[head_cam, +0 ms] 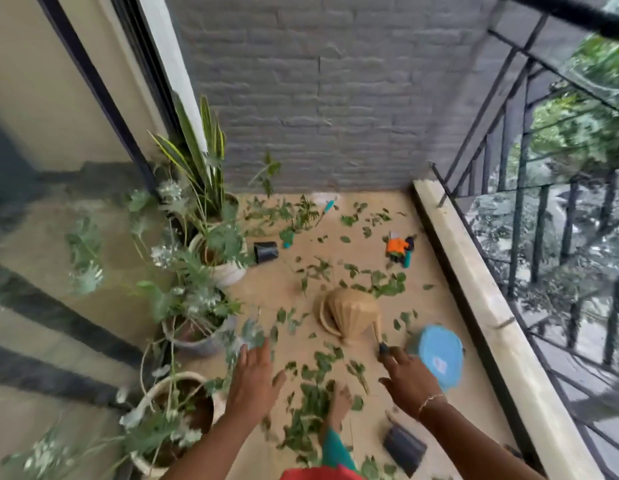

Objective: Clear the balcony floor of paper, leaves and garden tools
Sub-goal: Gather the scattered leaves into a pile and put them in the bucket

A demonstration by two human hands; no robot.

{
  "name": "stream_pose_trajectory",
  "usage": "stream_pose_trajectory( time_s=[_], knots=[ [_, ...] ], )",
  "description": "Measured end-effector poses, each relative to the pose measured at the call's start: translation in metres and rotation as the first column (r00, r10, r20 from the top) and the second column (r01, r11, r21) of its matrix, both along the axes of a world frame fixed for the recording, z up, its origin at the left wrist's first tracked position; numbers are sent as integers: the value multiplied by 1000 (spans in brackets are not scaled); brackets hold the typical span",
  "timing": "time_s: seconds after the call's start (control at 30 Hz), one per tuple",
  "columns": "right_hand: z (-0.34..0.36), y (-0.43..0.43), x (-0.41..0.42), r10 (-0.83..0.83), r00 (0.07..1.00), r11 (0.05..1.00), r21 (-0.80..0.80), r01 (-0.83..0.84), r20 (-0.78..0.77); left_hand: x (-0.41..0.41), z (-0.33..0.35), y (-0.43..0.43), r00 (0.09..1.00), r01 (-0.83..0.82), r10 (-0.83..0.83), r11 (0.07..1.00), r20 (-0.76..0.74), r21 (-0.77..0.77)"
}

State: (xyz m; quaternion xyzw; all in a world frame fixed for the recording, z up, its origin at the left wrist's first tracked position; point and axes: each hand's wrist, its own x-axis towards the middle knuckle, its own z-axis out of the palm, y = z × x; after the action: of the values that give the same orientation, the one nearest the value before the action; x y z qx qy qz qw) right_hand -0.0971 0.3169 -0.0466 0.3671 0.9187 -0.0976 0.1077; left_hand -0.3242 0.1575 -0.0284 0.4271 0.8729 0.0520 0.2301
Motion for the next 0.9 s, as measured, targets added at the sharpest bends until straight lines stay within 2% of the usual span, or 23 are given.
stream_pose_trajectory(
  time_s=[0.07, 0.1, 0.2, 0.23, 0.33, 0.43, 0.6, 0.73, 0.9],
  knots=[
    [9, 41, -25, 19, 999, 1000, -13, -19, 42, -20, 9, 42, 990, 51, -34, 992, -140, 117],
    [12, 63, -36, 46, 997, 999, -21, -45, 54, -32, 13, 63, 983, 90, -70, 989, -171, 115],
    [22, 130, -63, 64, 992, 998, -22, -62, 111, -63, 19, 126, 996, 78, -74, 992, 50, -94],
    [24, 152, -73, 56, 991, 998, -24, -54, 118, -74, 18, 147, 995, 90, -84, 989, 53, -119],
    [23, 214, -90, 0, 996, 1000, 2, 0, 89, -95, 18, 199, 994, 109, -109, 991, 9, -80],
    [34, 254, -107, -82, 996, 994, -76, 84, 31, -113, 17, 240, 998, 66, -66, 995, 4, -72],
    [29, 319, -148, -84, 996, 994, -71, 85, 16, -153, 7, 319, 997, 75, -75, 997, -11, -27],
    [16, 383, -187, -154, 988, 986, -75, 152, -22, -201, -3, 393, 996, 84, -84, 996, 10, -9],
    [10, 467, -249, -262, 961, 957, -104, 270, 85, -277, -12, 486, 976, 210, -206, 976, 69, -59]
  ],
)
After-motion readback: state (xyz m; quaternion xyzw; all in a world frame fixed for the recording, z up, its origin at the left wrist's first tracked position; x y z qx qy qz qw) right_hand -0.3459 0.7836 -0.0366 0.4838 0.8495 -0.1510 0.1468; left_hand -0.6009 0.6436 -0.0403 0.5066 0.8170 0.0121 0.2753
